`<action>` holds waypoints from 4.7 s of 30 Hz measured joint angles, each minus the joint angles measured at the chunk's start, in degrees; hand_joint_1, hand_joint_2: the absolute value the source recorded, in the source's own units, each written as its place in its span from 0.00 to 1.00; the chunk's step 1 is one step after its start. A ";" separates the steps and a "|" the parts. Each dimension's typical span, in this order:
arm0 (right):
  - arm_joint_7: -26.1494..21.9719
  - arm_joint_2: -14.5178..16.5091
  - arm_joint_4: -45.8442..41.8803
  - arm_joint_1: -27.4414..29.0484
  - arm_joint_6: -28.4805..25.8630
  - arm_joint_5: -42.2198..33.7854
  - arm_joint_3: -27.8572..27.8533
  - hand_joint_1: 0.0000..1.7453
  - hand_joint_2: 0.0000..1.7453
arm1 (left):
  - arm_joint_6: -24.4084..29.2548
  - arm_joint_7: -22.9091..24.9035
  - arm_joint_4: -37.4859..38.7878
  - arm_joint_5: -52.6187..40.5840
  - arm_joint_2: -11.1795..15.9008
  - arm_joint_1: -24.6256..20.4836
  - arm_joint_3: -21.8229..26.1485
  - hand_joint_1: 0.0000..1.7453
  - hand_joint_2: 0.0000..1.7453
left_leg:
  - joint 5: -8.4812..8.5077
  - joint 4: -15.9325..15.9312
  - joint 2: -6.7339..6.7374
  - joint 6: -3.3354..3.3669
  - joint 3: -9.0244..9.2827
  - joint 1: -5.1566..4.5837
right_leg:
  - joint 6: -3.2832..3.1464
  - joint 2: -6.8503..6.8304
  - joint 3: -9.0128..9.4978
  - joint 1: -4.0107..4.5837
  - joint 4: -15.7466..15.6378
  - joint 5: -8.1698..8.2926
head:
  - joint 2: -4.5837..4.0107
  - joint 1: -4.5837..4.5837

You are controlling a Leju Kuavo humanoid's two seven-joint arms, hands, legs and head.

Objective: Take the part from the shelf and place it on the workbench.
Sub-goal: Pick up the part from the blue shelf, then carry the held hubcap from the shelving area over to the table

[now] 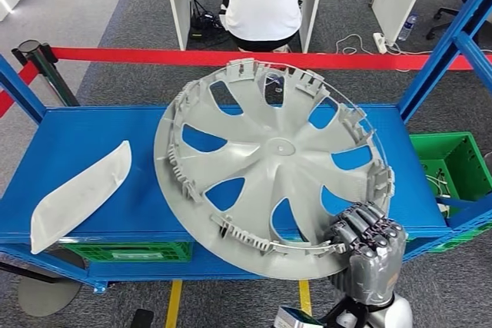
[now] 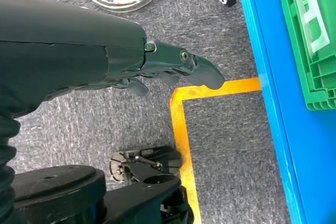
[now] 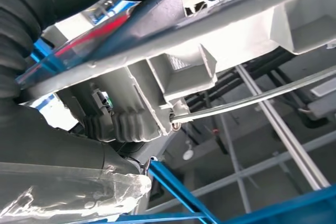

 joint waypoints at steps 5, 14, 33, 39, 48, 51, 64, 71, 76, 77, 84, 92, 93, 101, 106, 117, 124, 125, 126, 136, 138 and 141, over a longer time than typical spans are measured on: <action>-0.02 0.76 0.02 0.32 -0.01 0.26 -1.05 1.00 1.00 | 0.04 0.02 0.02 -0.47 -0.14 -0.32 -0.84 0.00 1.00 | 0.27 -0.83 0.21 0.99 0.54 0.17 | 0.68 0.05 -0.48 -0.23 1.67 -1.59 | 0.00 0.14; 0.00 0.83 -0.20 0.89 -0.02 0.71 -2.22 1.00 1.00 | 0.16 0.85 0.02 -1.41 -0.38 -1.05 -2.32 0.00 1.00 | 0.03 -0.59 0.38 0.43 0.81 0.55 | 0.66 -0.19 -5.02 -0.20 5.74 1.14 | -0.01 0.51; 1.16 1.37 -3.64 2.05 -0.02 1.43 -4.32 1.00 1.00 | 0.83 2.51 0.02 -2.24 -0.19 -2.56 -4.97 0.00 1.00 | -3.90 -1.26 -0.19 -0.72 5.55 0.10 | -1.20 1.61 -9.82 0.60 2.68 8.69 | 0.00 -0.05; 0.58 1.37 -5.02 3.19 -0.02 1.07 -4.67 1.00 1.00 | 0.86 2.84 0.02 -2.58 -0.50 -2.74 -5.60 0.00 1.00 | -0.91 -1.53 1.14 1.09 2.56 0.20 | 0.27 0.63 -14.11 0.39 15.47 -1.43 | 0.00 0.19; 0.45 1.39 -6.93 4.19 -0.03 1.45 -5.47 1.00 1.00 | 0.88 3.57 0.02 -3.27 -0.61 -2.69 -6.47 0.00 1.00 | 3.42 -1.31 2.28 -0.74 -1.26 -0.15 | -1.04 -0.73 -0.91 1.07 1.04 0.70 | 0.00 0.03; 0.62 1.40 -7.51 4.29 -0.02 1.74 -5.76 1.00 1.00 | 0.90 3.58 0.02 -3.27 -0.49 -2.56 -6.89 0.00 1.00 | 1.14 0.37 1.98 -1.83 -2.37 0.06 | -2.79 -0.40 -2.45 0.87 0.90 2.43 | -0.01 -0.08; 2.90 1.45 -9.69 4.85 -0.03 5.74 -6.15 1.00 1.00 | 0.09 5.25 0.00 -4.05 -0.42 -3.39 -7.76 0.00 1.00 | -4.29 -3.27 -0.10 -0.53 7.50 -0.10 | -1.29 1.75 -10.57 0.77 0.69 11.12 | 0.00 -0.40; 8.77 1.46 -11.46 5.96 -0.02 10.66 -5.18 1.00 1.00 | -0.15 6.80 0.00 -5.41 -0.57 -4.05 -8.90 0.00 1.00 | 0.22 -3.13 1.69 1.14 2.45 -0.11 | 0.13 0.56 -14.68 0.58 18.01 -0.92 | 0.00 -0.02; 10.26 1.46 -12.77 6.59 -0.03 12.04 -4.51 1.00 1.00 | -0.17 7.82 -0.14 -6.56 -0.61 -4.84 -9.97 0.00 1.00 | 3.04 -2.61 2.50 0.14 -0.91 -0.28 | -0.15 -0.74 -1.53 0.79 3.54 2.10 | 0.01 -0.10; 10.38 1.47 -13.09 6.75 -0.03 12.20 -4.41 1.00 1.00 | -0.17 7.98 -0.15 -6.72 -0.61 -5.02 -10.19 0.00 1.00 | 3.58 -2.62 2.61 -0.12 -1.14 -0.32 | -0.32 -0.98 0.13 0.94 0.59 1.35 | 0.01 -0.10; 11.21 1.57 -14.08 7.34 -0.02 12.89 -4.15 1.00 1.00 | -0.19 8.59 -0.20 -7.31 -0.57 -5.27 -11.52 0.00 1.00 | -4.63 7.28 1.48 -2.05 -5.06 0.10 | -3.14 -0.18 -2.30 0.88 -1.10 4.11 | -0.01 -0.33; 12.41 1.57 -15.23 8.09 -0.04 13.56 -4.14 1.00 1.00 | -0.27 8.87 -0.30 -8.19 -0.57 -5.83 -12.06 0.00 1.00 | -2.79 -1.61 -0.39 -1.77 5.43 0.34 | -1.50 1.43 -7.27 0.68 0.62 6.99 | 0.00 -0.31; 12.62 1.58 -15.45 8.18 -0.04 13.77 -4.14 1.00 1.00 | -0.29 8.93 -0.32 -8.33 -0.59 -5.91 -12.16 0.00 1.00 | -3.03 -2.56 -0.65 -1.57 5.78 0.27 | -1.11 1.56 -7.63 0.70 0.72 7.40 | 0.01 -0.28; 13.43 1.59 -16.20 8.98 -0.03 14.28 -4.14 1.00 1.00 | -0.61 9.15 -0.39 -8.62 -0.98 -6.14 -12.88 0.00 1.00 | 0.25 -2.49 1.47 1.13 1.73 -0.11 | 0.74 0.56 -12.59 0.49 16.93 -3.40 | 0.01 0.31; 13.49 1.61 -16.36 9.01 -0.02 14.32 -4.15 1.00 1.00 | -0.68 9.27 -0.42 -8.63 -0.99 -6.31 -12.96 0.00 1.00 | 2.88 -2.11 2.37 0.79 -1.32 -0.82 | -0.30 -0.36 -1.44 0.90 5.37 1.14 | 0.00 0.26; 15.21 1.70 -17.56 9.83 -0.02 15.76 -4.17 1.00 1.00 | -0.62 9.73 -0.57 -9.40 -0.87 -6.11 -13.47 0.00 1.00 | -8.02 14.05 1.32 -2.11 -5.12 -0.13 | -3.29 0.45 -4.65 1.25 -0.69 5.76 | 0.01 -0.06; 15.67 1.72 -18.93 10.98 -0.04 15.81 -4.38 1.00 1.00 | -0.29 9.78 -0.86 -9.92 -1.26 -6.38 -13.88 0.00 1.00 | -5.42 -2.54 -0.73 -1.14 8.27 -0.03 | -1.52 1.69 -10.09 1.14 1.30 9.72 | 0.01 -0.03; 15.68 1.72 -19.09 11.13 -0.04 15.81 -4.41 1.00 1.00 | -0.26 9.78 -0.88 -9.94 -1.38 -6.37 -13.94 0.00 1.00 | -5.18 -2.50 -0.50 -0.62 7.89 -0.06 | -1.18 1.84 -10.28 1.06 1.18 10.26 | 0.01 -0.04; 15.69 1.72 -19.22 11.27 -0.03 15.80 -4.43 1.00 1.00 | -0.23 9.79 -0.89 -9.95 -1.47 -6.36 -14.00 0.00 1.00 | -4.70 -2.44 -0.20 -0.13 7.42 -0.07 | -0.83 1.79 -10.56 0.95 1.36 9.96 | 0.01 -0.04; 16.63 1.72 -19.74 11.98 -0.02 16.23 -4.59 1.00 1.00 | -0.62 9.88 -0.90 -10.46 -1.58 -6.48 -14.35 0.00 1.00 | 2.44 -2.13 2.51 0.61 -0.79 -0.43 | 0.16 -0.08 -3.92 0.77 9.48 2.43 | 0.01 0.40; 16.80 1.72 -20.09 12.02 -0.02 16.34 -4.67 1.00 1.00 | -0.72 9.94 -0.91 -10.55 -1.55 -6.61 -14.36 0.00 1.00 | 3.78 -2.19 2.63 0.09 -1.54 -0.55 | -0.29 -0.61 1.38 1.02 1.32 0.78 | 0.00 0.34; 17.04 1.72 -20.56 12.13 -0.02 16.54 -4.78 1.00 1.00 | -0.83 10.03 -0.92 -10.61 -1.55 -6.52 -14.41 0.00 1.00 | 5.28 -2.55 2.74 -0.77 -2.40 -0.27 | -1.69 -0.38 0.82 1.38 -1.10 1.02 | 0.00 0.42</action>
